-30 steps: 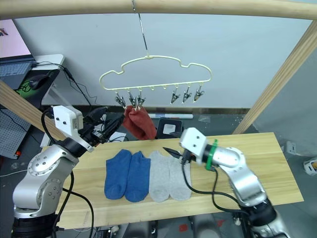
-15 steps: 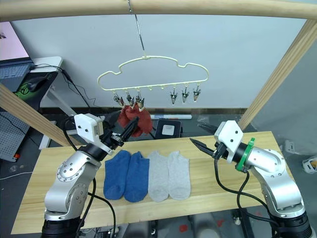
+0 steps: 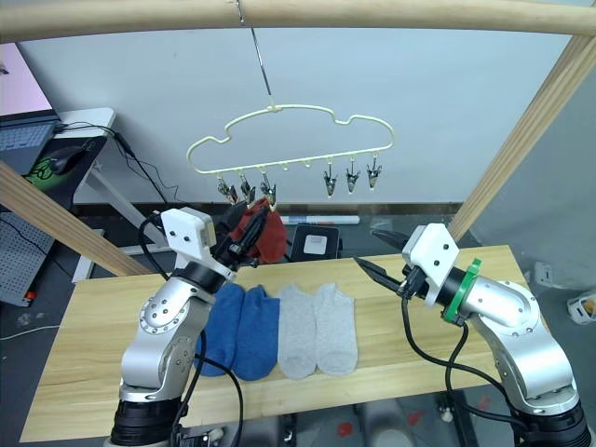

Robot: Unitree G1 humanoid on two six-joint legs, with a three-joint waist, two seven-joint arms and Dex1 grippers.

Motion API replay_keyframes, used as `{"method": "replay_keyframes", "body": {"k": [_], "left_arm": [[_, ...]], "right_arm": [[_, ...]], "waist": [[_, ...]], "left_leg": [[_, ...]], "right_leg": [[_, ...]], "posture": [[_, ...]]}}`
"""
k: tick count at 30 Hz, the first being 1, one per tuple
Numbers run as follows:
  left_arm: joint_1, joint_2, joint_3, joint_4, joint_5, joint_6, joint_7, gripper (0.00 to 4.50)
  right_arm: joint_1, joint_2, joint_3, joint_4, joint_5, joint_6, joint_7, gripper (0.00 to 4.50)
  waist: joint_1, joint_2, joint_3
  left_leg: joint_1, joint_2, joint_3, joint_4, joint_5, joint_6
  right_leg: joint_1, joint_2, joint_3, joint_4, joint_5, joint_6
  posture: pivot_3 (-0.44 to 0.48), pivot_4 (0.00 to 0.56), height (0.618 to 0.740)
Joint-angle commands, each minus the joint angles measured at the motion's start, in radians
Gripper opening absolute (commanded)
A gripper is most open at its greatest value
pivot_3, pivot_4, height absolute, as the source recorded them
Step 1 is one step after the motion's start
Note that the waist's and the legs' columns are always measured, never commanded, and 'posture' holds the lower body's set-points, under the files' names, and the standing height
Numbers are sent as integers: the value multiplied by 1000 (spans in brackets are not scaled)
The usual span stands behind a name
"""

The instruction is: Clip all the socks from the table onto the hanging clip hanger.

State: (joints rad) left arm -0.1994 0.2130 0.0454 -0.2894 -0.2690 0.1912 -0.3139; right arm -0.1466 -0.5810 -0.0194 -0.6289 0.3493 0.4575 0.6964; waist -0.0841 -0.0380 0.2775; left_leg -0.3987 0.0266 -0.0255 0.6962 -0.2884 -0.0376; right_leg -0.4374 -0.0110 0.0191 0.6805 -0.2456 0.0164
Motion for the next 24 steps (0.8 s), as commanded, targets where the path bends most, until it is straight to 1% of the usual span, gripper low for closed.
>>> {"method": "replay_keyframes", "body": {"k": [1,8,18,24], "left_arm": [[-18,-15,-6,6,19,-47,11,2010],[-84,-43,-4,118,32,-99,13,2010],[-164,-54,2,235,37,-153,7,2010],[-186,-61,5,266,40,-171,10,2010]], "right_arm": [[2,-10,-25,-58,30,-3,-5,2565],[-6,-22,-28,-69,47,10,-14,2565],[-7,-29,-31,-85,58,27,-34,2565],[-12,-30,-30,-89,62,36,-43,2565]], "waist": [[-1,0,0],[-2,0,0],[-4,0,0],[-5,0,0]], "left_leg": [[0,0,0,0,0,0],[0,0,0,1,0,0],[0,0,0,1,0,0],[0,0,0,1,0,0]], "right_leg": [[0,0,0,0,0,0],[1,1,0,0,0,0],[1,2,0,0,1,0],[1,2,0,0,1,0]], "posture": [[-215,216,740],[-227,223,740],[-242,226,740],[-246,228,740]]}}
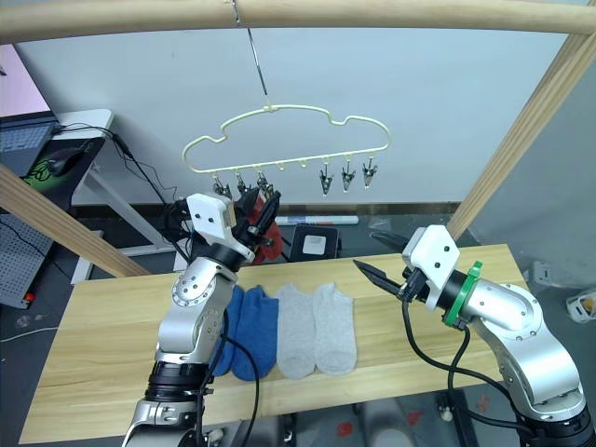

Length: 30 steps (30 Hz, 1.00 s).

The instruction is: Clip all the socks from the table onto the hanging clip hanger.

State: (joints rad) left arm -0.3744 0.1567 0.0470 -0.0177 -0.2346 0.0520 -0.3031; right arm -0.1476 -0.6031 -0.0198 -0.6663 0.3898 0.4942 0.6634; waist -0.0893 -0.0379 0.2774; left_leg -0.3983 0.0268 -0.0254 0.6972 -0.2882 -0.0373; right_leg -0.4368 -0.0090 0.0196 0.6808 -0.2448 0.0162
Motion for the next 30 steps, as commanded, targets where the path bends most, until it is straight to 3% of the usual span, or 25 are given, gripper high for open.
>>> {"method": "replay_keyframes", "body": {"k": [1,30], "left_arm": [[-11,-6,3,-5,6,-33,0,2010],[-48,-10,10,-16,-1,-20,35,2010]], "right_arm": [[-12,-8,-29,-53,22,1,-12,2565],[-26,-10,-8,-51,31,6,-30,2565]], "waist": [[0,0,0],[0,0,0]], "left_leg": [[0,0,0,0,0,0],[0,0,0,0,0,0]], "right_leg": [[0,0,0,0,0,0],[0,0,0,0,0,0]], "posture": [[-246,228,740],[-242,228,740]]}}
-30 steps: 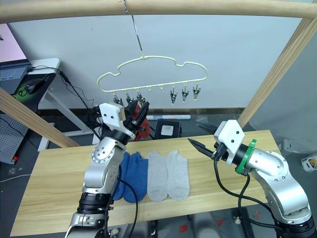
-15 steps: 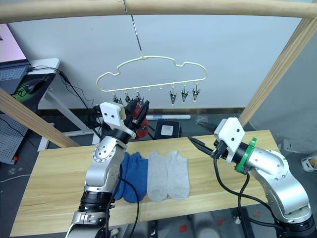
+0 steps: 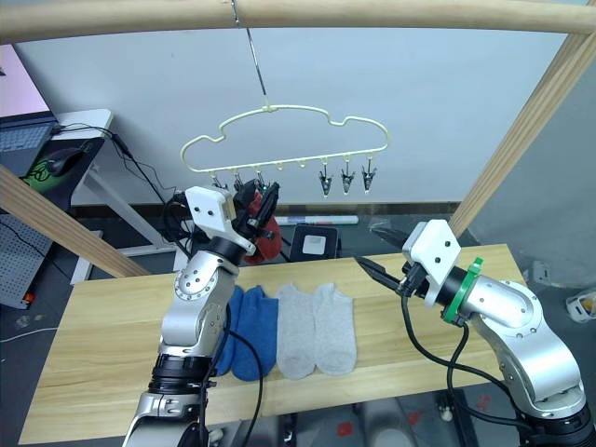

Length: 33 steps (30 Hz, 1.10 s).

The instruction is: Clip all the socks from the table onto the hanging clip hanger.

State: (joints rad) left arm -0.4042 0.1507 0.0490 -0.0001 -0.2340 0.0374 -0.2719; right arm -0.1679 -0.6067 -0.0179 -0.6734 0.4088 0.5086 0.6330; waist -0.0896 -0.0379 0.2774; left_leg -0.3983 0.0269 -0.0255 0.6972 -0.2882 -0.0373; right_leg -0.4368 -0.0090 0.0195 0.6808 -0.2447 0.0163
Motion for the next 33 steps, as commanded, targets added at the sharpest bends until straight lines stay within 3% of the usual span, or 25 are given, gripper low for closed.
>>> {"method": "replay_keyframes", "body": {"k": [1,2,7,10,18,26,29,32,33], "left_arm": [[-18,-3,7,-34,-1,-5,4,2010],[-19,-3,7,-34,-1,-4,5,2010],[-22,-2,6,-33,1,-4,5,871],[-21,0,7,-35,2,-6,4,524],[-9,14,2,-57,5,-4,-8,372],[26,63,3,-140,16,33,-15,351],[35,81,10,-174,15,55,-9,351],[40,96,10,-205,16,75,-8,351],[41,99,9,-215,15,82,-7,351]], "right_arm": [[-5,-6,-9,-43,12,-9,1,2565],[-6,-6,-8,-42,11,-10,1,2565],[-3,-4,-6,-42,10,-12,0,2565],[-1,-3,-4,-43,8,-14,0,2565],[15,-2,16,-27,-17,-20,-6,2565],[13,20,137,44,-100,106,-81,2565],[-10,62,202,90,-127,129,-101,3172],[-45,127,283,176,-185,145,-145,4203],[-52,152,310,210,-205,143,-158,4211]], "waist": [[0,0,0],[0,0,0],[0,0,0],[0,0,0],[1,0,0],[2,0,0],[3,0,1],[4,0,1],[4,0,1]], "left_leg": [[0,0,0,0,0,0],[0,0,0,0,0,0],[0,0,0,0,0,0],[0,0,0,0,0,0],[0,0,0,0,0,0],[0,1,0,0,0,0],[0,1,-1,0,0,0],[0,1,-1,0,0,0],[0,1,-1,0,0,0]], "right_leg": [[0,0,0,0,0,0],[0,0,0,0,0,0],[0,0,0,0,0,0],[0,0,0,0,0,0],[0,0,0,0,0,0],[0,0,0,0,0,0],[0,0,0,0,0,0],[0,0,0,0,0,0],[0,0,0,0,0,0]], "posture": [[-242,228,740],[-242,228,740],[-242,229,740],[-241,228,740],[-230,231,740],[-188,264,740],[-159,281,740],[-145,290,740],[-141,293,740]]}}
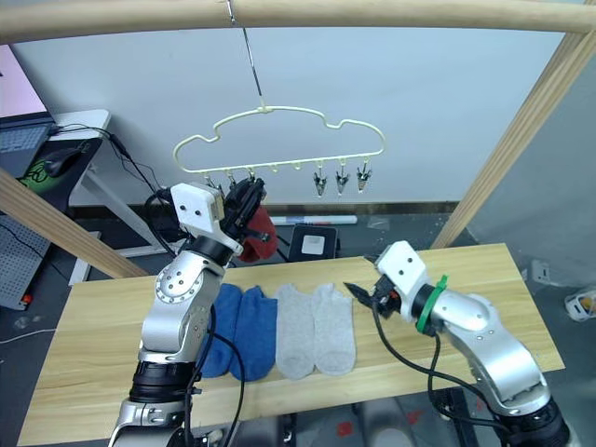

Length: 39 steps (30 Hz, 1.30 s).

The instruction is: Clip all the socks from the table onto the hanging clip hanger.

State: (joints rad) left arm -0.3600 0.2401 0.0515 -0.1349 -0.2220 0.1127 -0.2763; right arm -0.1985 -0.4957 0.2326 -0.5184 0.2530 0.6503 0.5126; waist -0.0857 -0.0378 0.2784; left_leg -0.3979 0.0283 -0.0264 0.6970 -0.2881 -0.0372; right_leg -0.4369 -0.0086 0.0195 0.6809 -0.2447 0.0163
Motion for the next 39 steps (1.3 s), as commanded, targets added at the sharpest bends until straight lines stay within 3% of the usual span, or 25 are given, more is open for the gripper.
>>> {"method": "replay_keyframes", "body": {"k": [1,7,16,26,29,33,39], "left_arm": [[-2,12,7,-89,2,15,-1,351],[9,19,-3,-122,6,43,-6,351],[14,19,-2,-134,6,62,-8,348],[20,13,-6,-137,6,68,-6,327],[17,10,-7,-136,6,69,-4,326],[16,9,-6,-135,5,71,-3,325],[13,8,-7,-134,3,74,-4,325]], "right_arm": [[-28,67,83,91,-67,-8,-51,4211],[-48,219,144,313,-181,-83,-156,4211],[-13,199,184,475,-334,-154,-187,4211],[-14,154,126,495,-417,-206,-214,4211],[-7,154,91,443,-373,-226,-173,4211],[7,194,71,344,-269,-168,-81,4211],[-37,356,36,409,-250,-59,-179,4211]], "waist": [[1,0,0],[4,1,1],[5,2,5],[3,5,9],[3,6,12],[2,6,19],[1,7,25]], "left_leg": [[0,0,0,0,0,0],[0,0,-1,-1,0,0],[0,0,-2,-1,0,0],[0,0,-2,-2,0,0],[0,-1,-1,-2,0,0],[0,0,-2,-2,0,0],[0,1,-3,-3,0,0]], "right_leg": [[0,0,0,0,0,0],[0,0,0,-1,0,0],[0,-1,0,-1,0,0],[0,0,1,-1,0,0],[-1,0,2,-2,0,1],[-1,0,2,-2,0,1],[-2,2,2,-2,0,1]], "posture": [[-140,296,740],[-127,307,740],[-118,317,740],[-125,324,740],[-127,327,740],[-130,328,740],[-131,328,740]]}}
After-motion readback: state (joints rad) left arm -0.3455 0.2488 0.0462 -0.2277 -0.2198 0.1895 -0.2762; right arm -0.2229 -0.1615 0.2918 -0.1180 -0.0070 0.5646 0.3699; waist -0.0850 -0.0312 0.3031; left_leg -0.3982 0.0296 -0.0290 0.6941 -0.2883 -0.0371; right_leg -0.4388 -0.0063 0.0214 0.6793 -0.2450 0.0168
